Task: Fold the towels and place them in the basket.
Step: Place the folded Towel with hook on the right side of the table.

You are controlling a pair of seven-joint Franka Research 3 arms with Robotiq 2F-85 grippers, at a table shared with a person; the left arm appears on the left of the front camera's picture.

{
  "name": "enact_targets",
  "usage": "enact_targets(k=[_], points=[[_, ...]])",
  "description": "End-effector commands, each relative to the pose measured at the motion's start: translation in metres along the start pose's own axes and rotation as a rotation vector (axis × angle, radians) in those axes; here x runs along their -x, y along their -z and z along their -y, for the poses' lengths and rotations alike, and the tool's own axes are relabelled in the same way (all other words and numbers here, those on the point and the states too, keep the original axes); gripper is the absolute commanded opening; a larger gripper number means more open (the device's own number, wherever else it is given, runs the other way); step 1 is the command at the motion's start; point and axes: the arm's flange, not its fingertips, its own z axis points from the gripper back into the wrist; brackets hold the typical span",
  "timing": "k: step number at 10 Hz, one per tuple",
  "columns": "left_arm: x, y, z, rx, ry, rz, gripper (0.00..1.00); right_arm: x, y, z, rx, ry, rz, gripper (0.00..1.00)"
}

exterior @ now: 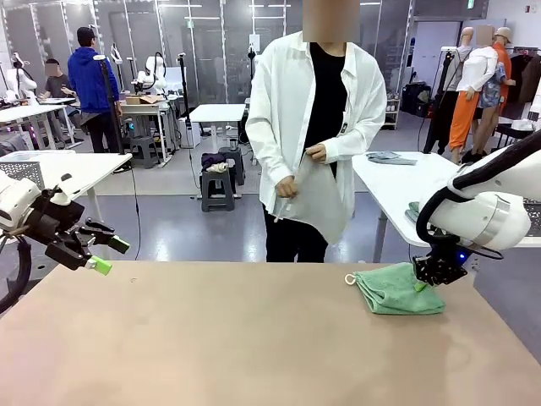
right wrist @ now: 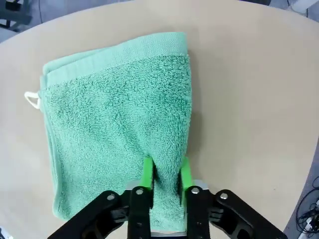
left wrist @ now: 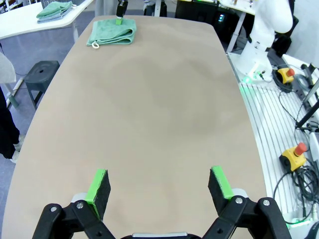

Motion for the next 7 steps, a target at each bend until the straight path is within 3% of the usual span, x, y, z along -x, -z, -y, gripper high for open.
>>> enact_targets(k=[1, 4, 5, 6, 7], points=[[0.000, 0.000, 0.002, -0.013, 0.007, -0.017, 1.00, 0.006, -0.008, 0.005, 0.008, -0.020, 0.033, 0.47], [0.000, 0.000, 0.002, -0.013, 0.007, -0.017, 1.00, 0.013, -0.049, 0.001, 0.015, -0.046, 0.056, 0.80], [0.000, 0.000, 0.002, -0.013, 0.007, -0.017, 1.00, 0.021, -0.076, -0.009, 0.018, -0.055, 0.071, 0.87], [0.000, 0.000, 0.002, -0.013, 0.007, -0.017, 1.00, 0.033, -0.108, -0.025, 0.006, -0.069, 0.087, 1.00], [0.000, 0.000, 0.002, -0.013, 0.007, -0.017, 1.00, 0.056, -0.148, -0.051, -0.003, -0.048, 0.093, 1.00]])
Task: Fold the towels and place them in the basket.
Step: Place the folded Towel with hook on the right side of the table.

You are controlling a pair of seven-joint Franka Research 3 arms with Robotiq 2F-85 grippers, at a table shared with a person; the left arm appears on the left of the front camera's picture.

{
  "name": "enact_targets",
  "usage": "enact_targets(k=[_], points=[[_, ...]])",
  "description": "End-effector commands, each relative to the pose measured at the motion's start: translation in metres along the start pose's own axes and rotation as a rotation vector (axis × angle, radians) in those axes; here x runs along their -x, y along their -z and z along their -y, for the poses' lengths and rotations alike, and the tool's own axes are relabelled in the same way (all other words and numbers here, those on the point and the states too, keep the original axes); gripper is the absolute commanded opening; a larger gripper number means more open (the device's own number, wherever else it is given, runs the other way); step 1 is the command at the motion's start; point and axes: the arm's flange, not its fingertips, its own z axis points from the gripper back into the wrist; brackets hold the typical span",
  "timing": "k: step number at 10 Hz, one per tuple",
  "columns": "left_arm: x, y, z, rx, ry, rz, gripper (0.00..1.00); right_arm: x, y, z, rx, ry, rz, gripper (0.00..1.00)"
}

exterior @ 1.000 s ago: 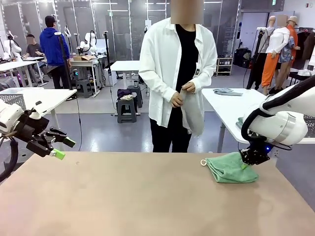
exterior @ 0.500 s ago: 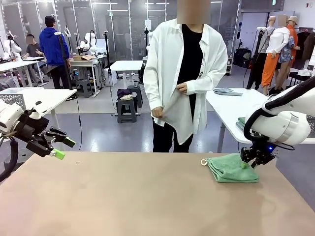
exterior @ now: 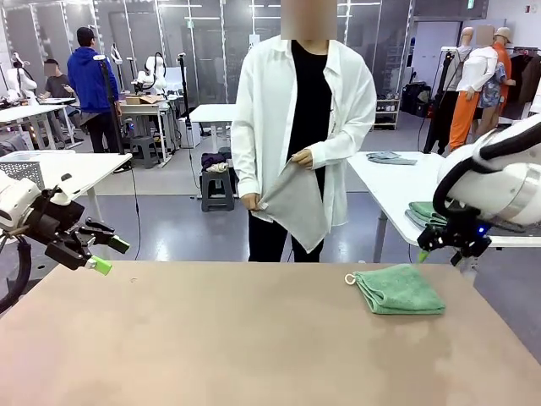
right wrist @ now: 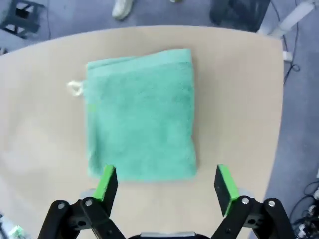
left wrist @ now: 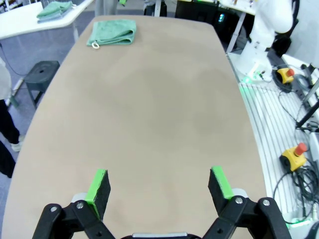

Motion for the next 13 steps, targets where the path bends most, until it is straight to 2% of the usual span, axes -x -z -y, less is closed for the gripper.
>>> enact_targets(k=[1, 4, 6, 9, 10, 13], points=[[0.000, 0.000, 0.002, -0.013, 0.007, -0.017, 1.00, 0.046, -0.071, -0.048, -0.014, 0.015, 0.001, 1.00], [0.000, 0.000, 0.002, -0.013, 0.007, -0.017, 1.00, 0.119, -0.157, -0.116, 0.023, 0.018, 0.028, 1.00], [0.000, 0.000, 0.002, -0.013, 0.007, -0.017, 1.00, 0.152, -0.176, -0.137, 0.039, -0.040, 0.017, 1.00], [0.000, 0.000, 0.002, -0.013, 0.007, -0.017, 1.00, 0.163, -0.172, -0.148, 0.070, -0.062, 0.028, 1.00], [0.000, 0.000, 0.002, -0.013, 0.007, -0.017, 1.00, 0.167, -0.186, -0.148, 0.028, -0.081, 0.017, 1.00], [0.000, 0.000, 0.002, -0.013, 0.007, -0.017, 1.00, 0.167, -0.186, -0.148, 0.028, -0.081, 0.017, 1.00]])
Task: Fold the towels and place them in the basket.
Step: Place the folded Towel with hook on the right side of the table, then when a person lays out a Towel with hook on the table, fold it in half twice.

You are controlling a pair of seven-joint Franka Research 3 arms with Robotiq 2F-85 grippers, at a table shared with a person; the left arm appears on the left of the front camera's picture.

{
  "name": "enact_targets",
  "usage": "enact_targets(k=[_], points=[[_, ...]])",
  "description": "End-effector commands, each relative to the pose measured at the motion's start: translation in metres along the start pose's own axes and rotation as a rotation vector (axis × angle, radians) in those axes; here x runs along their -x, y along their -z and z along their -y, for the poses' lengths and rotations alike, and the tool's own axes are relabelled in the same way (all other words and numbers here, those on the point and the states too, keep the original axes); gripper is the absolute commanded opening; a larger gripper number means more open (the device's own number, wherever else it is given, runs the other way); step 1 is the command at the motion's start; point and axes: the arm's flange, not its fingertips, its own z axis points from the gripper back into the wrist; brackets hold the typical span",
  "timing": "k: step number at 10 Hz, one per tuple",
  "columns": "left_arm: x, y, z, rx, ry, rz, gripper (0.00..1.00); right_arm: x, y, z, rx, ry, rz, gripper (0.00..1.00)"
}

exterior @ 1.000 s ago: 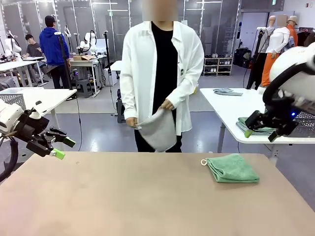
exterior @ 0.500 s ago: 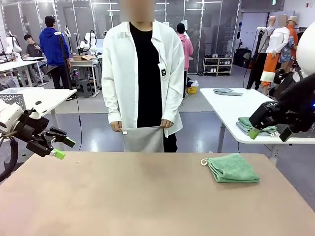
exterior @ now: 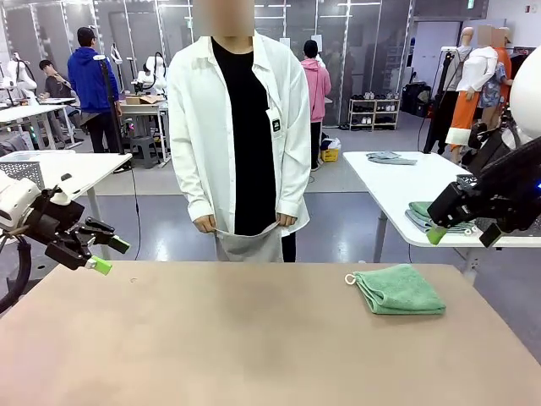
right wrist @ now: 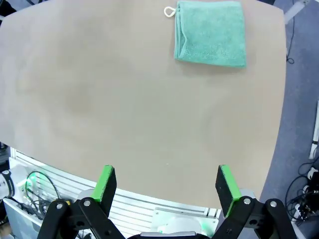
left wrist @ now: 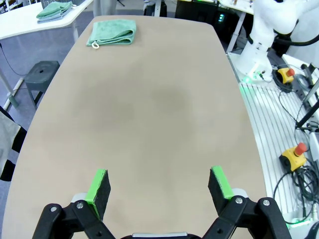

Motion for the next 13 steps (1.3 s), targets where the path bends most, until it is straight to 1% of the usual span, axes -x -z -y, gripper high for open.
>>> enact_targets(k=[1, 13], points=[[0.0000, 0.0003, 0.0021, -0.013, 0.006, -0.017, 1.00, -0.0011, -0.0024, -0.0015, -0.002, 0.005, 0.000, 1.00], [0.0000, 0.0003, 0.0021, -0.013, 0.006, -0.017, 1.00, -0.0011, -0.0024, -0.0015, -0.002, 0.005, 0.000, 1.00]])
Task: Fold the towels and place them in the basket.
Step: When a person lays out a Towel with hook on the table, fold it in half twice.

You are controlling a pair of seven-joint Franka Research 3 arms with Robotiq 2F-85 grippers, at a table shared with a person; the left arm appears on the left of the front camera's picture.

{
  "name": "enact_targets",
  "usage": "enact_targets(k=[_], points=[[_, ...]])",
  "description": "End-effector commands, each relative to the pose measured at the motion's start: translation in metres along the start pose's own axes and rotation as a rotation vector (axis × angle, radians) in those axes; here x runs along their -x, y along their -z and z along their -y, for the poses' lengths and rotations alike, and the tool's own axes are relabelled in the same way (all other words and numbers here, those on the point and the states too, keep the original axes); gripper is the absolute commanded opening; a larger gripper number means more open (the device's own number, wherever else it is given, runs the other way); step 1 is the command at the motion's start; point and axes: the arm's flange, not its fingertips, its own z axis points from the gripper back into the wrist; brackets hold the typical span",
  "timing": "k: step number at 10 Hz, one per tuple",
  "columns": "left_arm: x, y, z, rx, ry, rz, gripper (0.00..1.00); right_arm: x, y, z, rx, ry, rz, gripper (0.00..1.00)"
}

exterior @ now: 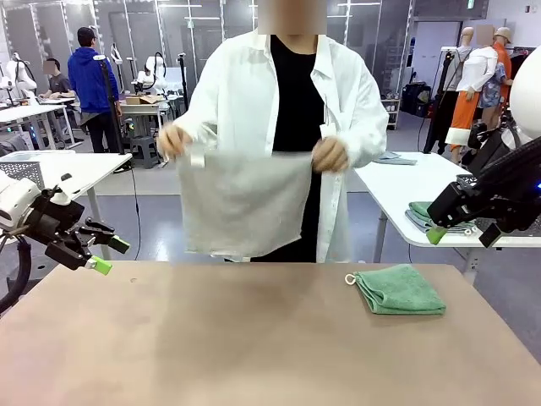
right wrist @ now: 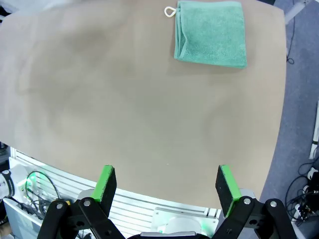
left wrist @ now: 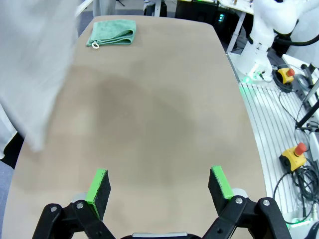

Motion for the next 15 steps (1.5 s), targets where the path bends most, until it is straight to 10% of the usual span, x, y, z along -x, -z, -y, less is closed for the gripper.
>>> enact_targets(k=[1, 15], points=[[0.0000, 0.0003, 0.0021, -0.013, 0.006, -0.017, 1.00, -0.0011, -0.0025, -0.0011, -0.001, 0.006, 0.000, 1.00], [0.0000, 0.0003, 0.0021, -0.013, 0.006, -0.017, 1.00, -0.0011, -0.0025, -0.0011, -0.001, 0.006, 0.000, 1.00]])
